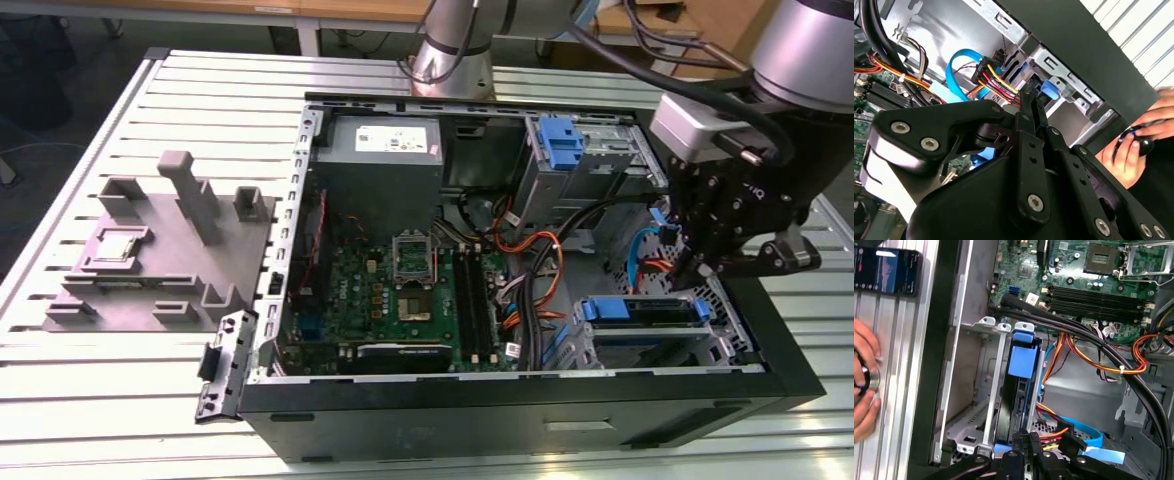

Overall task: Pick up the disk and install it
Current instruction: 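Insert the first disk wire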

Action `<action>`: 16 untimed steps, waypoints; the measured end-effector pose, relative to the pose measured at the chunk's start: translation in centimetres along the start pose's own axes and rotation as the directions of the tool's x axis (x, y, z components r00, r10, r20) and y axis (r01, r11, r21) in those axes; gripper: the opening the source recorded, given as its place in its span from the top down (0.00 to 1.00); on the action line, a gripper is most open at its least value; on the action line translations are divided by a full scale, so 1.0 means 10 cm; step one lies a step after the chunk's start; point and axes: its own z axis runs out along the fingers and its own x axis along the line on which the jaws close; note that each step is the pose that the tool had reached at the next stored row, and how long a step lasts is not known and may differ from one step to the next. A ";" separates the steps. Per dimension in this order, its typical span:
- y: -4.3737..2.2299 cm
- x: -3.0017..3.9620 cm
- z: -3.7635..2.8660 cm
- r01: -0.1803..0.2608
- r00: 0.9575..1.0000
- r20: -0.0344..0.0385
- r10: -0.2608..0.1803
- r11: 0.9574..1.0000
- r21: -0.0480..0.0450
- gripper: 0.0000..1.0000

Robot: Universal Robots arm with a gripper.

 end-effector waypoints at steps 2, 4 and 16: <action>0.003 -0.002 0.004 -0.029 1.000 -0.002 0.029 1.000 -0.004 0.84; 0.004 -0.002 0.006 -0.062 0.998 -0.004 0.062 0.998 -0.008 0.84; 0.011 0.040 0.024 -0.107 0.994 0.025 0.107 0.994 -0.034 0.84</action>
